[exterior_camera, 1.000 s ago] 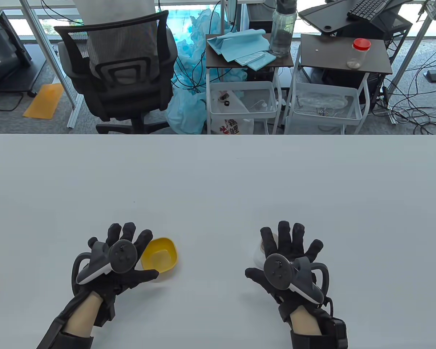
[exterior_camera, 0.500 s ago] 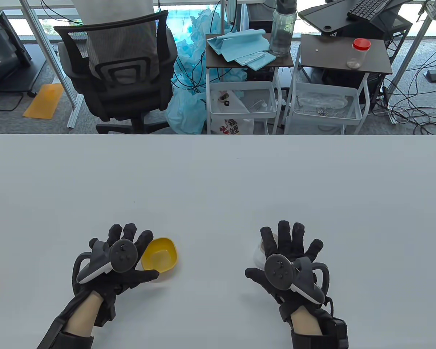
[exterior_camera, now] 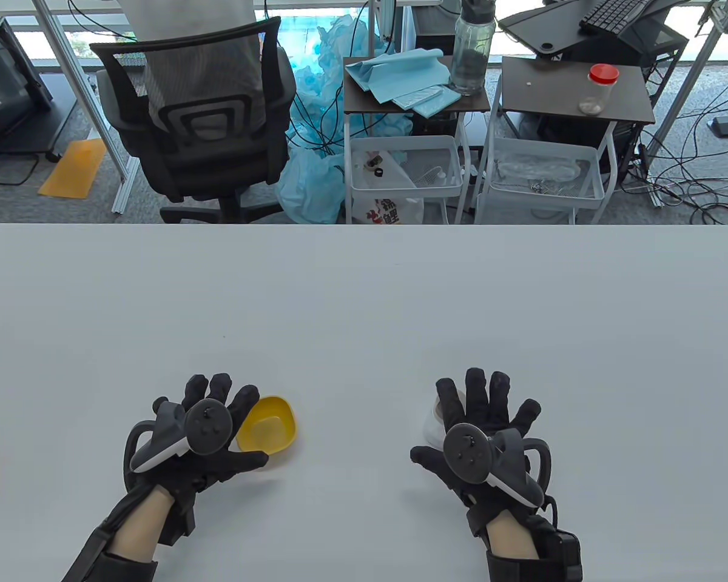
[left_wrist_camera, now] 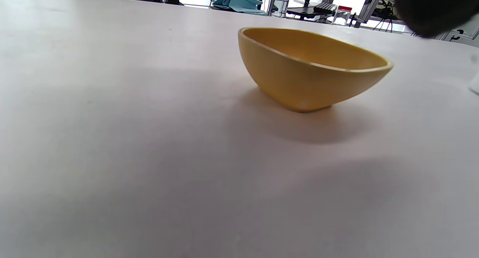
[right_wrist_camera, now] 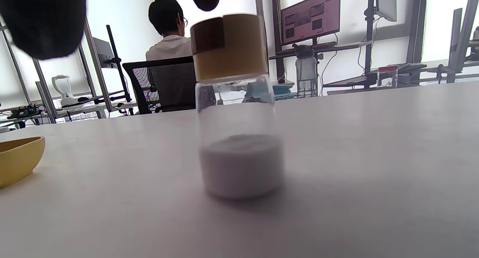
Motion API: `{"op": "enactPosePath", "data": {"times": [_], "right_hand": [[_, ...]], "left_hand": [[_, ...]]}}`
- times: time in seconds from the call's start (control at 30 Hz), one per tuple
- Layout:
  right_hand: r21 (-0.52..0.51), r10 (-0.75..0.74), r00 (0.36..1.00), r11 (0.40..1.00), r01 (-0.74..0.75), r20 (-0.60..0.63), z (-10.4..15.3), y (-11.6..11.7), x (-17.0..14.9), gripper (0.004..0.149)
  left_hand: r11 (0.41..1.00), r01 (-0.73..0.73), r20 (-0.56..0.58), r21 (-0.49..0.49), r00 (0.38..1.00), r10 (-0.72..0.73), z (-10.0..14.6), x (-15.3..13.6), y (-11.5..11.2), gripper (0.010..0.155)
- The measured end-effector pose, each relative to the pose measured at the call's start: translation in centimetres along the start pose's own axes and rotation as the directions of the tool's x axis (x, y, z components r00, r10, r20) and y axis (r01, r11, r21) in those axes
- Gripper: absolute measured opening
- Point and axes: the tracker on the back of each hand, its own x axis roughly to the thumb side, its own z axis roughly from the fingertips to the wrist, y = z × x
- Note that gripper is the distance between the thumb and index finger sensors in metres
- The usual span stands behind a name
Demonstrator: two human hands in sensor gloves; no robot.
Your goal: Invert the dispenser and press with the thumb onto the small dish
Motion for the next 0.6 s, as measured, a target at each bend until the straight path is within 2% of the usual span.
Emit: {"op": "enactPosePath", "data": {"times": [0.23,0.43,0.6], "right_hand": [[0.008,-0.020,1.000,1.000,0.019,0.008,0.1,0.2,-0.1,0.104],[0.018,-0.042,0.998,0.999,0.042,0.036,0.0,0.3,0.2,0.104],[0.015,-0.067,0.997,0.998,0.067,0.046,0.1,0.3,0.1,0.103]], "left_hand": [[0.980,-0.192,-0.015,-0.047,0.981,0.191,-1.2,-0.5,1.1,0.094],[0.959,-0.259,-0.101,-0.112,0.963,0.248,-2.9,-0.8,2.4,0.089],[0.946,-0.281,-0.176,-0.162,0.952,0.252,-4.2,-1.3,2.6,0.086]]}}
